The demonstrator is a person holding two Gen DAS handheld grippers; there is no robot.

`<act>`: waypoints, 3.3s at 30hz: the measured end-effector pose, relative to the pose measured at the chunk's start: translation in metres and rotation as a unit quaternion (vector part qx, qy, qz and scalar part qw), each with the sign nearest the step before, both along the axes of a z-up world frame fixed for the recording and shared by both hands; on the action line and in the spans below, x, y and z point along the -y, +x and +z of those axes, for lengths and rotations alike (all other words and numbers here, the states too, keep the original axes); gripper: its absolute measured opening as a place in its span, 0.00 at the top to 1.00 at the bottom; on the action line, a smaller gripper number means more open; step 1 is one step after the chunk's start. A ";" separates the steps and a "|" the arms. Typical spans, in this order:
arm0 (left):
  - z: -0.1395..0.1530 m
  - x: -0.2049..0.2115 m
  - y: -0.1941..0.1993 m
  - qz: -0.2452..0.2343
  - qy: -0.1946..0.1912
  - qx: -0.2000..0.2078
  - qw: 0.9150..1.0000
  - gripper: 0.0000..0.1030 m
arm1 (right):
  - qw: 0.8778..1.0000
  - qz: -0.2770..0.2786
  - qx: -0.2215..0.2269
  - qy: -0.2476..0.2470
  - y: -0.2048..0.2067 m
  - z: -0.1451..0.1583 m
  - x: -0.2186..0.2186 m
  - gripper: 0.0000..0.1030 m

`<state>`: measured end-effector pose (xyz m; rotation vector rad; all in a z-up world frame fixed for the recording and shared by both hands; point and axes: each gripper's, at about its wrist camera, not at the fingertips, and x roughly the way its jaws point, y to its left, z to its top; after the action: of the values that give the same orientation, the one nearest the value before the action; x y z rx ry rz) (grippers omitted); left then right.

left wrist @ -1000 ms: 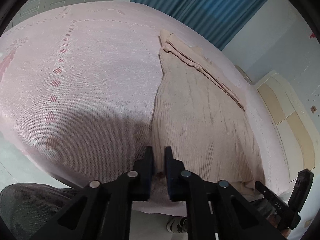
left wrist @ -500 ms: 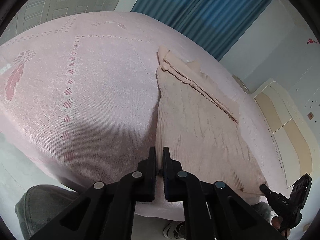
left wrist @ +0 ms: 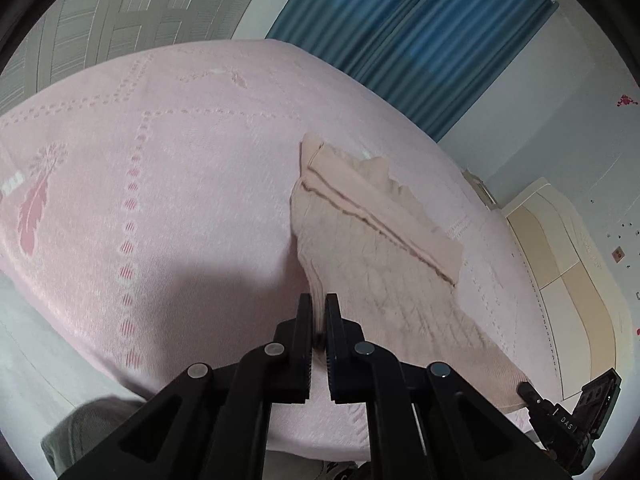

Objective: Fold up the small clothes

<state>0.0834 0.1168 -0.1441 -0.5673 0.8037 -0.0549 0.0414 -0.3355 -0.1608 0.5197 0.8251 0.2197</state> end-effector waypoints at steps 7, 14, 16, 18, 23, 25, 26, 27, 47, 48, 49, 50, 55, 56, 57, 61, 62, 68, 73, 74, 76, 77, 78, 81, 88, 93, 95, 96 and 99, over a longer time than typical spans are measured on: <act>0.039 0.009 0.054 0.007 0.050 0.020 0.999 0.94 | 0.999 -0.014 0.008 0.033 0.053 0.027 0.009 0.96; 0.055 0.015 0.119 0.005 0.066 0.040 0.997 0.94 | 0.996 -0.032 0.020 0.079 0.123 0.039 0.019 0.96; 0.055 0.016 0.137 0.003 0.070 0.039 0.997 0.94 | 0.995 -0.038 0.019 0.086 0.148 0.037 0.021 0.96; 0.052 0.018 0.160 0.001 0.073 0.038 0.997 0.94 | 0.994 -0.043 0.015 0.098 0.170 0.031 0.025 0.96; 0.037 0.027 0.212 -0.008 0.084 0.027 0.996 0.94 | 0.993 -0.053 0.005 0.103 0.227 0.013 0.026 0.95; 0.028 0.029 0.232 -0.012 0.088 0.022 0.996 0.94 | 0.994 -0.053 0.002 0.092 0.247 0.007 0.025 0.95; 0.025 0.030 0.240 -0.012 0.089 0.021 0.996 0.94 | 0.995 -0.051 0.000 0.082 0.260 0.003 0.023 0.95; 0.020 0.031 0.250 -0.012 0.089 0.019 0.996 0.94 | 0.996 -0.051 -0.001 0.078 0.267 0.001 0.022 0.95; -0.034 0.037 0.323 -0.023 0.061 -0.023 0.998 0.49 | 0.998 -0.013 -0.009 -0.055 0.333 -0.040 0.008 0.71; -0.036 0.040 0.319 -0.022 0.068 -0.024 0.997 0.49 | 0.998 -0.009 -0.013 -0.053 0.328 -0.042 0.009 0.71; -0.037 0.041 0.316 -0.022 0.073 -0.028 0.997 0.49 | 0.999 -0.008 -0.015 -0.051 0.324 -0.042 0.009 0.71; -0.039 0.044 0.311 -0.024 0.077 -0.034 0.996 0.49 | 0.999 -0.008 -0.017 -0.049 0.319 -0.042 0.009 0.71; -0.033 0.047 0.279 -0.030 0.093 -0.035 0.995 0.49 | 0.998 0.006 -0.024 -0.055 0.287 -0.039 0.005 0.71; -0.032 0.046 0.270 -0.029 0.093 -0.033 0.995 0.49 | 0.998 0.008 -0.023 -0.054 0.279 -0.038 0.004 0.71; -0.030 0.047 0.260 -0.030 0.095 -0.033 0.995 0.49 | 0.998 0.010 -0.023 -0.052 0.269 -0.037 0.004 0.71; -0.026 0.047 0.220 -0.041 0.111 -0.022 0.993 0.49 | 0.999 -0.003 -0.027 -0.024 0.232 -0.041 0.005 0.66; -0.026 0.047 0.212 -0.046 0.115 -0.022 0.992 0.49 | 0.999 -0.005 -0.029 -0.026 0.224 -0.042 0.005 0.65; -0.038 0.034 0.174 -0.046 0.091 -0.045 0.994 0.49 | 0.996 -0.024 -0.071 -0.038 0.187 -0.064 -0.005 0.64; -0.052 0.030 0.169 -0.052 0.084 -0.061 0.993 0.49 | 0.994 -0.012 -0.086 -0.061 0.190 -0.077 -0.020 0.64; -0.056 0.031 0.172 -0.054 0.089 -0.064 0.992 0.49 | 0.995 -0.014 -0.086 -0.057 0.191 -0.078 -0.019 0.64; -0.067 0.030 0.178 -0.047 0.090 -0.081 0.992 0.49 | 0.995 -0.029 -0.089 -0.039 0.194 -0.079 -0.015 0.64; -0.074 0.029 0.182 -0.050 0.074 -0.091 0.992 0.49 | 0.995 -0.030 -0.090 -0.033 0.196 -0.079 -0.012 0.64; -0.080 0.027 0.185 -0.050 0.062 -0.099 0.992 0.49 | 0.995 -0.031 -0.090 -0.033 0.198 -0.080 -0.012 0.64; -0.087 0.025 0.195 -0.046 0.046 -0.086 0.994 0.46 | 0.994 -0.040 -0.096 -0.047 0.203 -0.084 -0.009 0.63; -0.090 0.028 0.216 -0.033 0.049 -0.069 0.996 0.44 | 0.993 -0.041 -0.107 -0.019 0.206 -0.099 -0.001 0.63; -0.090 0.032 0.225 -0.011 0.056 -0.066 0.996 0.44 | 0.993 -0.038 -0.105 -0.028 0.210 -0.101 -0.001 0.62; -0.089 0.033 0.226 -0.004 0.056 -0.068 0.996 0.44 | 0.993 -0.038 -0.104 -0.028 0.211 -0.101 -0.001 0.61; -0.089 0.033 0.226 -0.002 0.056 -0.067 0.996 0.44 | 0.993 -0.038 -0.104 -0.029 0.211 -0.101 -0.001 0.61; -0.089 0.033 0.225 0.000 0.060 -0.066 0.996 0.44 | 0.994 -0.037 -0.102 -0.032 0.214 -0.102 -0.004 0.61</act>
<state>0.3087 0.0834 -0.2328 -0.4601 0.9286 0.0314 0.2555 -0.3317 -0.2628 0.5179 1.0073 0.0719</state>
